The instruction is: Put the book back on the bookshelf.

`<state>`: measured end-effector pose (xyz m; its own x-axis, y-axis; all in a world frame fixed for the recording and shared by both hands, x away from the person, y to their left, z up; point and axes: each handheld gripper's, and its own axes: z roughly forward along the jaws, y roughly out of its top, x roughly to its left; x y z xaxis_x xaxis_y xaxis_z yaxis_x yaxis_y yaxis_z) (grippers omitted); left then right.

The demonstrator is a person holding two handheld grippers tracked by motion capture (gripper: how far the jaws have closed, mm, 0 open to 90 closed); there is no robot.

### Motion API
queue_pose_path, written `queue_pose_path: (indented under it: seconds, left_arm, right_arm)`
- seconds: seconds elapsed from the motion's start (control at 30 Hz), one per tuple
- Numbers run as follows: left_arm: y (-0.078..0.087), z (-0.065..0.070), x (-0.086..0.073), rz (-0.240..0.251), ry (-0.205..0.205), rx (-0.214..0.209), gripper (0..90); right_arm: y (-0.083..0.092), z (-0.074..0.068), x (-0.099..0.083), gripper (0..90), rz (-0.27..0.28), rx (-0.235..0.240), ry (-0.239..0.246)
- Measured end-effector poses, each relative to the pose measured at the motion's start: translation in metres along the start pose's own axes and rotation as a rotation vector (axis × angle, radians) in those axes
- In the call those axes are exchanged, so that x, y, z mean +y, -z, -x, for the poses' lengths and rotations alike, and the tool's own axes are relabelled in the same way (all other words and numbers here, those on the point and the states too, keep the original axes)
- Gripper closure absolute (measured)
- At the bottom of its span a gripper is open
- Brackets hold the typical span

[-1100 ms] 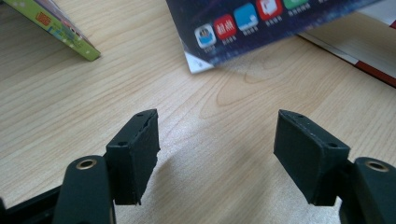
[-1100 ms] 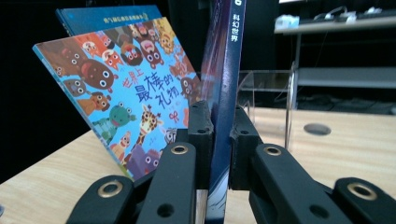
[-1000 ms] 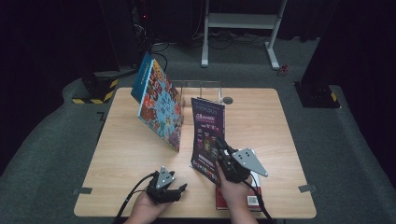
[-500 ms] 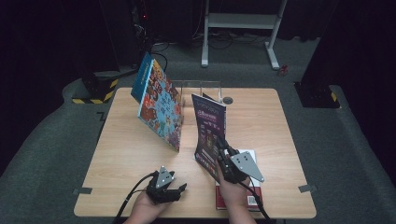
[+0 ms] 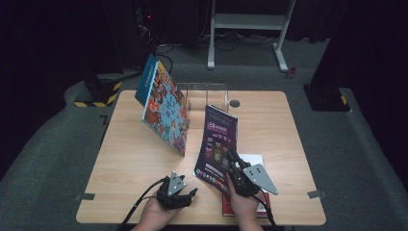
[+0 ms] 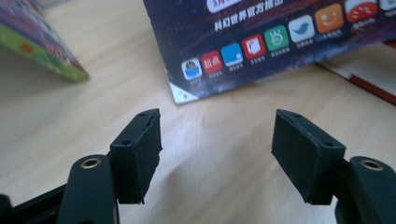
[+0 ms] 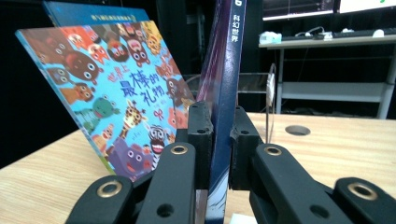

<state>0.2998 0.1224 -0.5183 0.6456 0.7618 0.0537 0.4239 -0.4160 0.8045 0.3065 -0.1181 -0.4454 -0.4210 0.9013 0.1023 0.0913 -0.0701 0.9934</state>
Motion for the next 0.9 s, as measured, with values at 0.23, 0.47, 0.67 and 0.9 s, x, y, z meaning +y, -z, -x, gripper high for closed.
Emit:
queue_pose_path:
  seconds: [0.23, 0.47, 0.67, 0.9]
  left_arm:
    - [-0.018, 0.013, 0.011, 0.001, 0.015, 0.005, 30.5]
    - [-0.036, 0.015, 0.023, -0.031, 0.025, 0.034, 29.4]
    - [-0.037, 0.013, 0.025, 0.001, 0.052, 0.044, 28.6]
    - [-0.034, 0.007, 0.024, 0.023, 0.091, 0.072, 32.7]
  right_arm:
    - [0.003, -0.01, 0.015, 82.8, 0.046, 0.028, -0.01]
    - [0.003, -0.016, 0.016, 82.8, 0.058, 0.049, -0.03]
    - [0.004, -0.017, 0.016, 82.7, 0.06, 0.069, -0.034]
    - [0.005, -0.019, 0.016, 82.1, 0.04, 0.084, -0.001]
